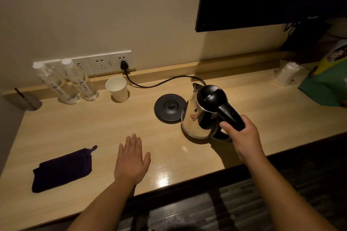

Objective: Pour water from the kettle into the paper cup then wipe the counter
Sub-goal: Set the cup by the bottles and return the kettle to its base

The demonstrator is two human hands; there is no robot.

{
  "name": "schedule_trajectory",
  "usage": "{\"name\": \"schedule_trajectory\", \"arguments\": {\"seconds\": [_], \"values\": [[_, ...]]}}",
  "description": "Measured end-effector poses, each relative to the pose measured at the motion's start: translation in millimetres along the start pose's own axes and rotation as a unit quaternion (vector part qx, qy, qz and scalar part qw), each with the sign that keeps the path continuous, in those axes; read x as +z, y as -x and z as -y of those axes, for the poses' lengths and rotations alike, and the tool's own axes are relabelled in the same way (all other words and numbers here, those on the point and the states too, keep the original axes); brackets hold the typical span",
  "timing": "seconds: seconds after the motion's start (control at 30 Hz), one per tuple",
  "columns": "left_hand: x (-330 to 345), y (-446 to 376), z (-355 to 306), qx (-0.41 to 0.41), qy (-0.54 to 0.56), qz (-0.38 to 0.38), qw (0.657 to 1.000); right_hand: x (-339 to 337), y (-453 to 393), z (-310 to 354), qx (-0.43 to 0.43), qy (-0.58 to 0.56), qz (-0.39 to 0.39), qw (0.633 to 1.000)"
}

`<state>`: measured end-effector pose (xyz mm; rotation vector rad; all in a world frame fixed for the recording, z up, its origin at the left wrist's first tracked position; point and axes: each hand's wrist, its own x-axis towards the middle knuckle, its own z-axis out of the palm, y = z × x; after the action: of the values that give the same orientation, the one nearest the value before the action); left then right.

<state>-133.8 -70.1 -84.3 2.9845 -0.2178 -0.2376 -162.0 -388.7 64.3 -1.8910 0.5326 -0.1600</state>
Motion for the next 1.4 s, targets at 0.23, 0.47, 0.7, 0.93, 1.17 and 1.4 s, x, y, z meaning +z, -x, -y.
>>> {"name": "schedule_trajectory", "arguments": {"seconds": [0.23,0.47,0.7,0.93,1.17,1.4], "values": [[-1.4,-0.1,-0.7,0.005,0.002,0.003,1.000,39.5,-24.5,26.9,-0.023,-0.017,0.021,0.999],[3.7,-1.8,3.2,0.006,0.012,-0.002,1.000,74.4,-41.5,39.5,-0.026,-0.007,0.034,0.999],[5.6,-2.8,4.2,0.010,0.006,-0.013,1.000,92.7,-54.6,41.5,-0.025,0.006,0.048,0.999],[7.4,-4.1,5.8,0.014,0.009,-0.016,1.000,105.3,-67.1,43.8,-0.031,0.012,0.050,0.998],[8.3,-5.1,8.1,0.012,-0.002,-0.013,1.000,109.7,-72.0,41.9,-0.035,0.029,0.061,0.997],[10.6,-5.0,7.3,0.012,0.002,-0.005,1.000,108.4,-72.8,41.0,-0.040,0.043,0.067,0.996]]}}
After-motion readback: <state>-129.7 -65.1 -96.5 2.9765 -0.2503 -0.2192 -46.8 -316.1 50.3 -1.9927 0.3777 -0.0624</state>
